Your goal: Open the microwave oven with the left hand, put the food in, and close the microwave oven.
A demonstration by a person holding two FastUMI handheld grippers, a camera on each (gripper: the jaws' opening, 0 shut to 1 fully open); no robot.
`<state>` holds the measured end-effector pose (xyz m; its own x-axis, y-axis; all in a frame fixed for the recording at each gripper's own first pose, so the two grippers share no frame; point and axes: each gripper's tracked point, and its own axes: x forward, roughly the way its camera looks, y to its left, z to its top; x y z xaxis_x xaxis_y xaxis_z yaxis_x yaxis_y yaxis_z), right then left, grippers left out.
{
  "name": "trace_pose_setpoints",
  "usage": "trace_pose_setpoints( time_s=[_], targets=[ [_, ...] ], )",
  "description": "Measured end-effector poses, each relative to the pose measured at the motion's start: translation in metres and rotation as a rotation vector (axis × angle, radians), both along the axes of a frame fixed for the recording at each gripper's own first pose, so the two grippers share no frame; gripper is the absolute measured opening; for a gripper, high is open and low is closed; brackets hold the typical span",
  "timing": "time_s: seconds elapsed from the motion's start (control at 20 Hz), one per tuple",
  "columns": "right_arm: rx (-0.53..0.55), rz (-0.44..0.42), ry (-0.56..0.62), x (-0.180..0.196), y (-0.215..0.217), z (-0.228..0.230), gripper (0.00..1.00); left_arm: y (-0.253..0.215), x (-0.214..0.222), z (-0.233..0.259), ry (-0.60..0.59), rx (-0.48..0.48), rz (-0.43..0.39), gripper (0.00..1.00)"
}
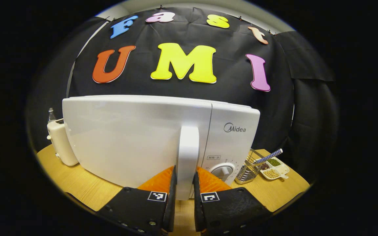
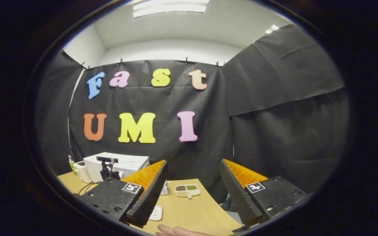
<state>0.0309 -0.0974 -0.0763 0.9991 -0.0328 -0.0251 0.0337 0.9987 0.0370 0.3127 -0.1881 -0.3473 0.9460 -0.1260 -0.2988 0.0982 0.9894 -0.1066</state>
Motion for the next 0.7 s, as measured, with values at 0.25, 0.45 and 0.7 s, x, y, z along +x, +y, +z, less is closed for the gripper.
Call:
trace_pose_setpoints(
  time_s=[0.25,0.45,0.7],
  targets=[
    [-0.014,-0.007,-0.015,-0.005,-0.007,0.003,0.91,0.000,-0.005,-0.005,0.031,-0.004,-0.007,0.12],
    [-0.018,-0.002,-0.017,-0.009,-0.008,0.002,1.00,0.000,-0.007,-0.006,0.025,0.004,-0.040,0.03],
    [-0.006,-0.003,0.006,-0.007,-0.012,-0.009,1.00,0.015,-0.050,0.003,-0.016,0.002,-0.059,0.02]
  ],
)
